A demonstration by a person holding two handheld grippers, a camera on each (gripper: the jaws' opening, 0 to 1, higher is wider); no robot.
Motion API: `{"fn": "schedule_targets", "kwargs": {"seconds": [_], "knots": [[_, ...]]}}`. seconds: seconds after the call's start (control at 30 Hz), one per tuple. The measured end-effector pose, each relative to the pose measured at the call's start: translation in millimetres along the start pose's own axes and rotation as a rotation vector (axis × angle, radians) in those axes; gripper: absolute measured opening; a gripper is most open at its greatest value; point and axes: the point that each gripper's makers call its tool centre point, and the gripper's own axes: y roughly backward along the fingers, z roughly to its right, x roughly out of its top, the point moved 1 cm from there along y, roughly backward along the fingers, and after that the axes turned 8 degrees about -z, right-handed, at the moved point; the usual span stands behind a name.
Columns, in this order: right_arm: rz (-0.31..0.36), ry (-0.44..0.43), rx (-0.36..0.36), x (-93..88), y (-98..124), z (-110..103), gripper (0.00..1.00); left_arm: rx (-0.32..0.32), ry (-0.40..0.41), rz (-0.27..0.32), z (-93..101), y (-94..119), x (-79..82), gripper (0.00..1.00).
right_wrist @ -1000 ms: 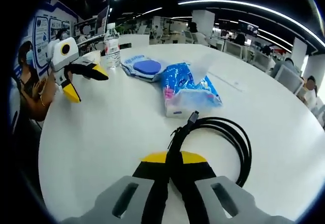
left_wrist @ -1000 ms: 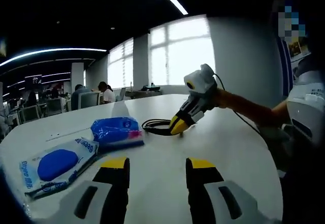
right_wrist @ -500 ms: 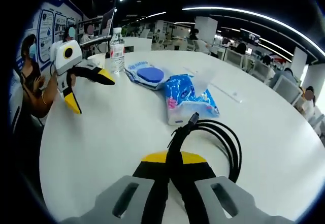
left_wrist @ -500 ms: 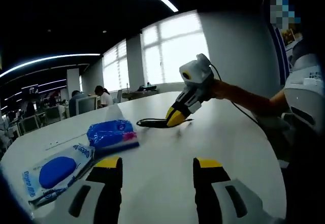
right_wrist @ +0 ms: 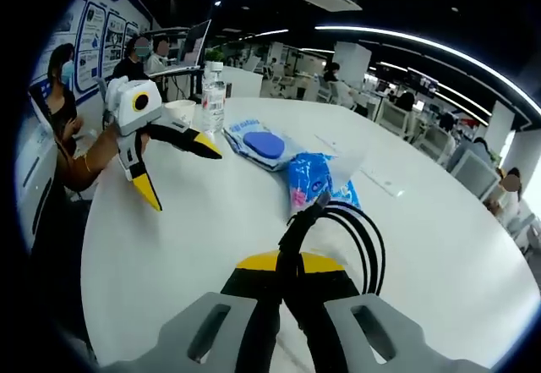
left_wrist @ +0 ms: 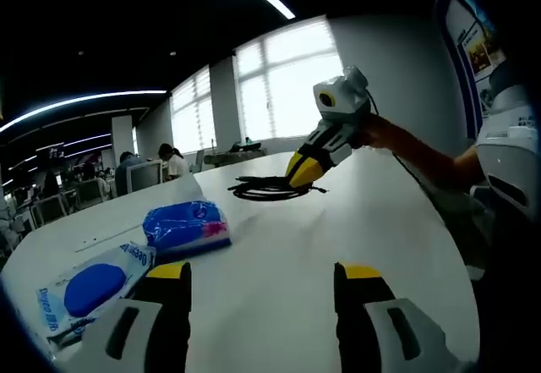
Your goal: Arrange the tabletop items into an orderly group along one side of the table until the central work area is clear of visible clutter.
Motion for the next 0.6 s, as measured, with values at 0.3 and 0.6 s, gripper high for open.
{"fn": "schedule_targets", "kwargs": {"seconds": [0.3,0.6], "knots": [[0.0,0.054,0.003,10.6,20,-17,0.04,-0.009,0.006,0.001,3.2,-2,-0.1,0.76],[-0.023,0.101,0.01,10.7,27,-38,0.04,-0.013,-0.005,-0.005,6.2,-1,0.1,0.72]]}}
